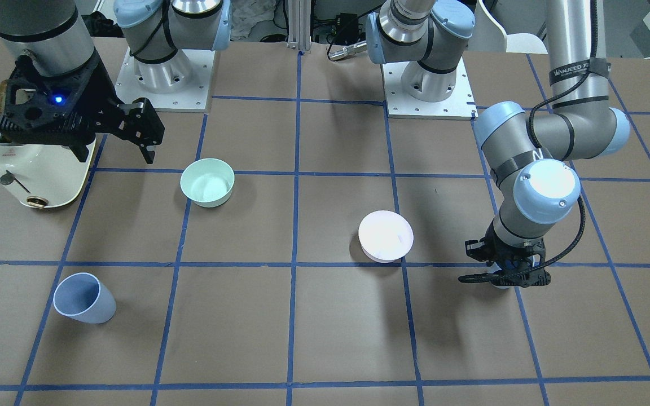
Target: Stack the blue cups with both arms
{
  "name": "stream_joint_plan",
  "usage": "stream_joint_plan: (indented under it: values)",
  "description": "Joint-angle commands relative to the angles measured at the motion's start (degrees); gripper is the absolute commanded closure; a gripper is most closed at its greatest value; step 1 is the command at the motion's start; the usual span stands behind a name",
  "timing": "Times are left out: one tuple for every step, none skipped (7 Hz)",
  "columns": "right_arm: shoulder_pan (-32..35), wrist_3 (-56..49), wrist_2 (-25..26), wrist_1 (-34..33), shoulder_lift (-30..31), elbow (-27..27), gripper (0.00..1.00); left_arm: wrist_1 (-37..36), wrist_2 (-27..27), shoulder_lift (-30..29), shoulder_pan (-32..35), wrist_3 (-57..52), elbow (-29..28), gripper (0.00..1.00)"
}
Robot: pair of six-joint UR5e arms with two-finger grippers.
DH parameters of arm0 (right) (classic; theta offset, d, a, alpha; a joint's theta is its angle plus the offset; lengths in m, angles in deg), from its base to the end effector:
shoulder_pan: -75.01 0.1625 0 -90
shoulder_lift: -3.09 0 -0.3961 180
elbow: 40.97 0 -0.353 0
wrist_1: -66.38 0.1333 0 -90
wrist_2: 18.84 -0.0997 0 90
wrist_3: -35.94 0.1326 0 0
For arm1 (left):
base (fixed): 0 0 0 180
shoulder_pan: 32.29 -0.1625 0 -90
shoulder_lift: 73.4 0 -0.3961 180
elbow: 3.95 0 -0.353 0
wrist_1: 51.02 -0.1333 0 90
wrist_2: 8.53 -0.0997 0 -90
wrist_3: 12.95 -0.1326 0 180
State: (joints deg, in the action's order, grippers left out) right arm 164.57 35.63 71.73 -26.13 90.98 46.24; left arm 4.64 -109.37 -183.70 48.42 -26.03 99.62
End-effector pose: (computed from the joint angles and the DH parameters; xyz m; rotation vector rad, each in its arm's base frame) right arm 0.1283 -0.4755 0.4357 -0.0040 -3.1301 0.0871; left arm -0.0212 -0.5418 0.2079 0.0965 2.9525 0.0425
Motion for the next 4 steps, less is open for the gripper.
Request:
stream_joint_plan:
  values:
    - [0.01,0.04,-0.05,-0.03,0.00,0.06,0.00,-3.80,10.23,3.15,2.77,-0.55,-0.98,1.00]
    - [-0.08,-0.22,0.30,-0.56,0.00,-0.03,0.00,-1.89,13.00,3.42,6.44,1.46,-5.00,1.00]
    - [-0.43,-1.27,0.48,-1.17,-0.26,-0.38,0.00,3.53,13.03,2.21,11.43,10.18,-10.18,1.00]
    - [-2.78,-7.19,1.26,-2.14,-0.35,-0.38,0.00,5.76,13.38,1.06,17.14,23.40,-13.80,1.00]
